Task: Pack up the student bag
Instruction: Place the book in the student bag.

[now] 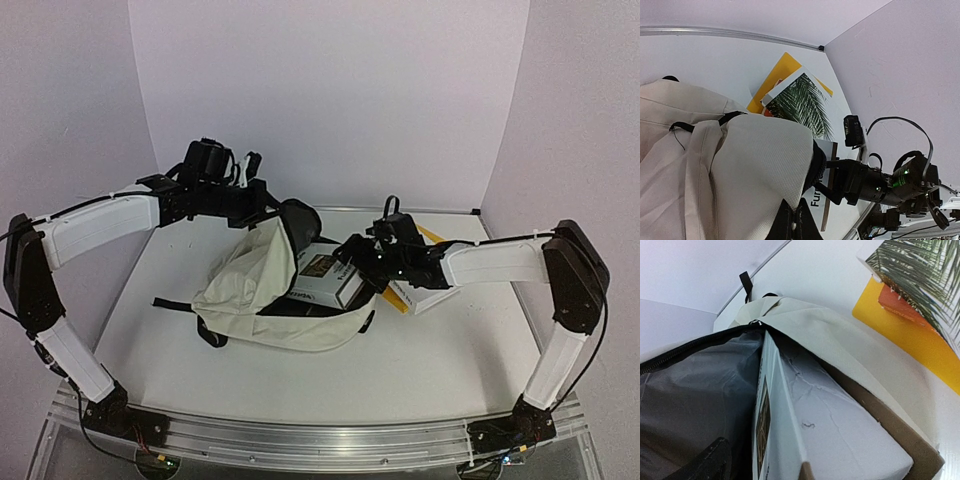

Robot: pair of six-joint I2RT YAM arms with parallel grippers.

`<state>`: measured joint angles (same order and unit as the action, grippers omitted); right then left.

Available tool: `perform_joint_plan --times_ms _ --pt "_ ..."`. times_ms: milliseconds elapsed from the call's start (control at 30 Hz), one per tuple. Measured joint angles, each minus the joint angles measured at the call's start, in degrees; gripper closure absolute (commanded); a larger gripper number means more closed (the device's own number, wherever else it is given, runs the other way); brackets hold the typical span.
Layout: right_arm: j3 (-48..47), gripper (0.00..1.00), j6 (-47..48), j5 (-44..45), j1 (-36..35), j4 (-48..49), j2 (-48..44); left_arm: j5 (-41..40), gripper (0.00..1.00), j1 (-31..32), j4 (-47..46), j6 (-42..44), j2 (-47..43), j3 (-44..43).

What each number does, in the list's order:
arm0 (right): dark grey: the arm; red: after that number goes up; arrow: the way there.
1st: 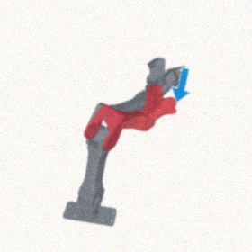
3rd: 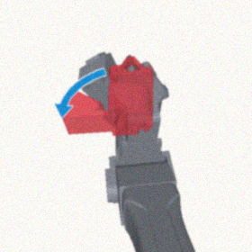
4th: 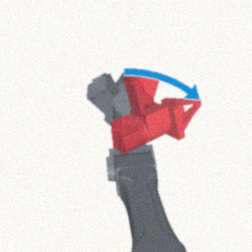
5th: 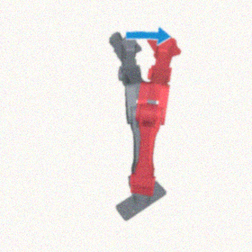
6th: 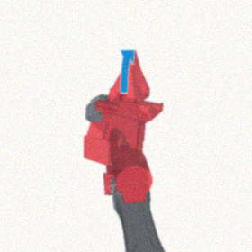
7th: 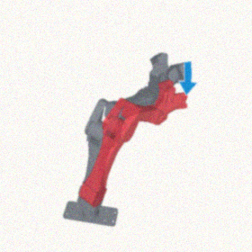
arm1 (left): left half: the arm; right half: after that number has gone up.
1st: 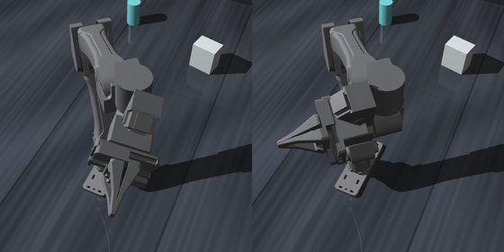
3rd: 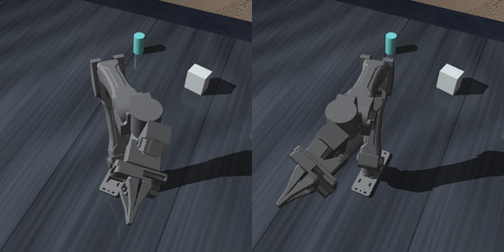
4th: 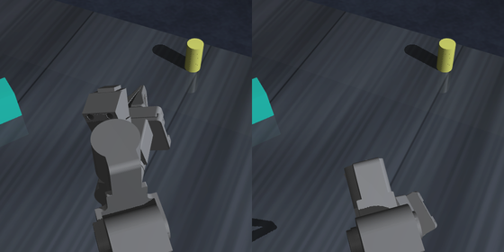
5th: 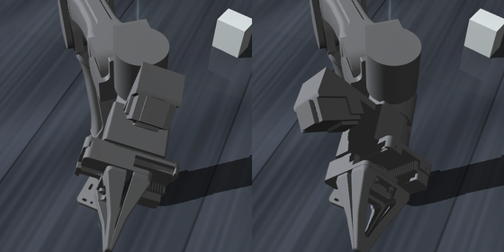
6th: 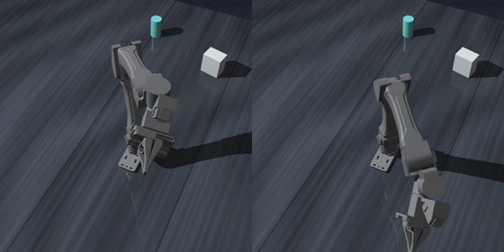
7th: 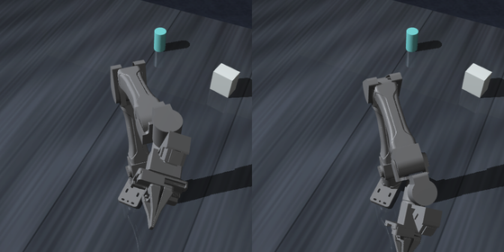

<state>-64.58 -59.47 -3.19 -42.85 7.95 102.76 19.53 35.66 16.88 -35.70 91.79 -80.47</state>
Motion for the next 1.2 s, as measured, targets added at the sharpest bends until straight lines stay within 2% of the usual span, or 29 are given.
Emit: perform_joint_plan --times_ms 200,567,733,867,1000,1200 --pt "0.55 0.34 1.80 0.62 0.00 -4.20 0.07 0.81 1.00 0.02 -0.41 -0.35 0.00 0.28" --pt "-1.88 0.37 -0.08 -6.66 0.03 3.94 7.10 7.35 1.00 -0.06 -1.46 -0.39 -0.02 -0.47" --pt "-7.01 0.36 -0.55 -8.30 -0.12 6.98 12.69 9.99 1.00 -0.50 -1.39 -1.09 0.14 -1.80" --pt "-11.10 0.30 0.68 -8.23 -0.26 8.64 16.16 12.37 1.00 -0.64 -1.81 -2.35 1.10 -2.32" --pt "-15.71 0.29 3.02 -8.08 -0.88 9.22 18.76 14.39 1.00 -0.64 -2.41 -3.24 2.81 -3.10" --pt "-18.64 0.20 5.64 -6.85 -1.84 8.74 19.99 14.00 1.00 -0.69 -2.65 -3.23 3.23 -3.19"
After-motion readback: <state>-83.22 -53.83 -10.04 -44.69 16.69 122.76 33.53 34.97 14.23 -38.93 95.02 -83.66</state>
